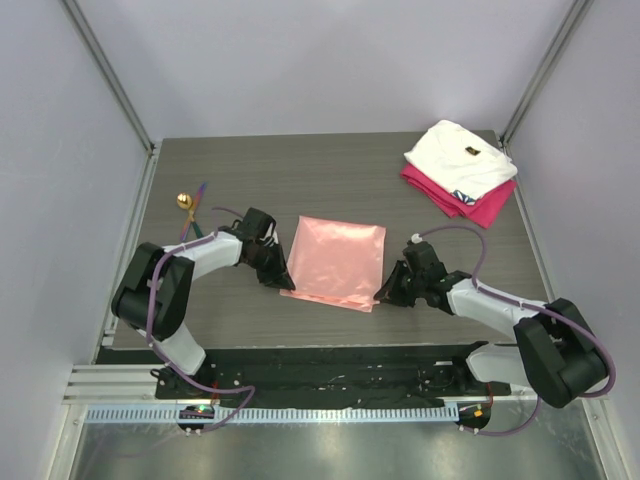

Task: Fold the napkin into a case and place the utensils inside
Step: Smooth out the square-folded napkin at the center of the board.

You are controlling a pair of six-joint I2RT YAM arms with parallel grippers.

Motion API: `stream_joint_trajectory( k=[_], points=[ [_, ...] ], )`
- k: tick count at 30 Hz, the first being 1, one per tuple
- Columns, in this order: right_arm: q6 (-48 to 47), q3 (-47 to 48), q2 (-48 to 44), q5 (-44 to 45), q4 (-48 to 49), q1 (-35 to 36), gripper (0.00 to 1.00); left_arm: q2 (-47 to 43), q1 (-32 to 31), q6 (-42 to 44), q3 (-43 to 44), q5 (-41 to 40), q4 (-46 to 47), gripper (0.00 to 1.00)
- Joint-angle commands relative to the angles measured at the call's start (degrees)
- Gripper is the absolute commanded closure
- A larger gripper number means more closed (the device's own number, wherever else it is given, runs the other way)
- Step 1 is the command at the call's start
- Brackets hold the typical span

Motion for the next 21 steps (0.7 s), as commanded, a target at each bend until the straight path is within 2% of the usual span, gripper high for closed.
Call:
stream_joint_trajectory(
  k=[1,8,12,21],
  points=[
    [-0.1,1.4,-2.4,-1.8,0.0,-0.1,0.99,-2.8,-0.3,1.2,3.7,0.7,-2.3,0.95],
    [-2.7,6.6,-5.8,-3.5,-7.8,-0.1,0.99,-5.0,-0.3,2.9,8.6,-0.9,-7.9,0.98],
    [-1.9,7.5,-6.2,-7.4,-7.9,-0.1,0.99,-5.9,-0.1,3.8,9.2,-1.9,-10.0,0.98],
    [1.8,3.8,-5.8,-10.0,-3.1,0.9,0.99,-6.3,2.1,6.8,8.6,-5.1,-13.3,0.98]
  ],
)
